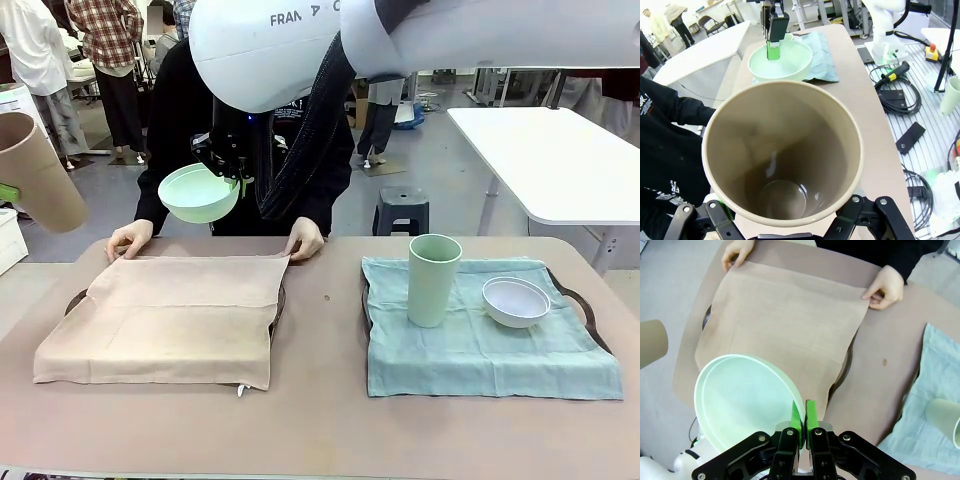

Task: Set up a tray with a mat and arrange the tableware.
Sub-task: Place the Picnic Bowl and Reusable plastic cup back onto the Handle tray in front of the human's position.

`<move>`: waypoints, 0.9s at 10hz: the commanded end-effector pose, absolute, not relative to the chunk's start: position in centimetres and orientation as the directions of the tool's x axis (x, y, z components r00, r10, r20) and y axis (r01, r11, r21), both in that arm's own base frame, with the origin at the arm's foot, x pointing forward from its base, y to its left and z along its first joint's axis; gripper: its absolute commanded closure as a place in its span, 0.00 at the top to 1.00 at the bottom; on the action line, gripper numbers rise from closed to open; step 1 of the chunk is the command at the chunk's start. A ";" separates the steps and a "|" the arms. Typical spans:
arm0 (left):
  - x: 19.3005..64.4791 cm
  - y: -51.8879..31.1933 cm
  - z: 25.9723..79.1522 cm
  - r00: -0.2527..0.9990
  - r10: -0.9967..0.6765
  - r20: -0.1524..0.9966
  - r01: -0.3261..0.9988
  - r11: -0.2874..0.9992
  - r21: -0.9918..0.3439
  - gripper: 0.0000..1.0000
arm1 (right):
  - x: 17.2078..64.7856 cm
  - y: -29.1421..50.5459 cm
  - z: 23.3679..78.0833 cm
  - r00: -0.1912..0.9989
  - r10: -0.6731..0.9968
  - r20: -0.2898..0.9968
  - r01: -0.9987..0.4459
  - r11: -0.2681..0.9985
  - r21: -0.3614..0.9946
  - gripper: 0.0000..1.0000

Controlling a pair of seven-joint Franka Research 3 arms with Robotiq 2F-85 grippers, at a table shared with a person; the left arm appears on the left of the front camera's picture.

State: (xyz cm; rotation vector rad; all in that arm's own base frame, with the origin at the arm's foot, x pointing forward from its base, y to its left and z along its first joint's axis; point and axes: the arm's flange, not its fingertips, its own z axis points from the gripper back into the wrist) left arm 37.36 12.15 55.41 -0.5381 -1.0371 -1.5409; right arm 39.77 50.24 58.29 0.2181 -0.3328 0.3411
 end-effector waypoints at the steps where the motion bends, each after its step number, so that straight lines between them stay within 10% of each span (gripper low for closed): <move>1: 37.3 12.1 55.7 -0.267 -0.547 0.793 0.942 0.028 0.336 0.00 | 39.8 50.3 58.2 0.886 0.289 0.362 -0.361 0.921 0.149 0.00; 4: 37.3 12.1 55.7 -0.267 -0.547 0.793 0.942 0.028 0.336 0.00 | 39.8 50.2 58.3 0.889 0.290 0.354 -0.361 0.920 0.153 0.05; 5: 37.4 12.2 55.4 -0.250 -0.543 0.802 0.947 0.035 0.319 0.88 | 40.7 50.0 56.2 0.881 0.322 0.346 -0.398 0.900 0.177 0.05; 9: 42.3 8.8 46.6 -0.133 -0.450 0.883 0.991 -0.076 0.111 0.88 | 45.2 50.3 45.7 0.911 0.366 0.188 -0.399 0.898 0.183 0.05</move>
